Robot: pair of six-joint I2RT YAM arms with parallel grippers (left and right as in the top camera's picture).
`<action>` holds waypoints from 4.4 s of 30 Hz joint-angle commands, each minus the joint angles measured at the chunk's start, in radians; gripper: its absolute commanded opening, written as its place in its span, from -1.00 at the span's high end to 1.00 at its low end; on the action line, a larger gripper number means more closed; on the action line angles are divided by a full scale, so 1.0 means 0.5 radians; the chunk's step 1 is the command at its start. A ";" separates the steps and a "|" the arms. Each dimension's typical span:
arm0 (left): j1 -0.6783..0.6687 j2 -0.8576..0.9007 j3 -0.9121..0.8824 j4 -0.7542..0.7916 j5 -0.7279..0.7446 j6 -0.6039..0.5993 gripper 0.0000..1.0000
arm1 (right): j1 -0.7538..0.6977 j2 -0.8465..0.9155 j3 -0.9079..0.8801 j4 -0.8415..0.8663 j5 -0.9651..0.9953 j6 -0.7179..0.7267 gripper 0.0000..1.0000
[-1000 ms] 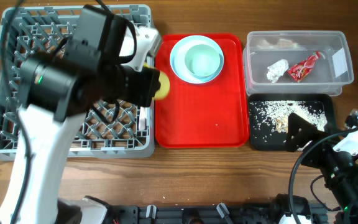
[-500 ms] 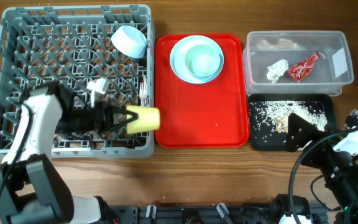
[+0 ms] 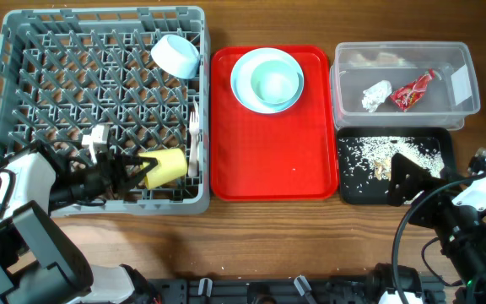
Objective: Sort waste into correct bins and load items into the dishwasher rack
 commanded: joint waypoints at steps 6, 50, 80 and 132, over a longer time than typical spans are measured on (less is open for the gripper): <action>-0.156 0.015 -0.005 0.143 0.255 -0.043 0.92 | -0.003 -0.004 0.006 0.009 0.028 -0.018 -0.99; -1.929 -0.520 0.603 1.425 -2.289 -2.190 0.92 | -0.003 -0.004 0.006 0.009 0.028 -0.019 -0.99; -2.409 1.456 2.052 1.804 -2.650 -1.755 0.34 | -0.003 -0.004 0.006 0.009 0.029 -0.019 -0.99; -0.546 0.844 1.073 0.694 0.545 -0.917 0.92 | -0.003 -0.004 0.006 0.008 0.028 -0.019 -1.00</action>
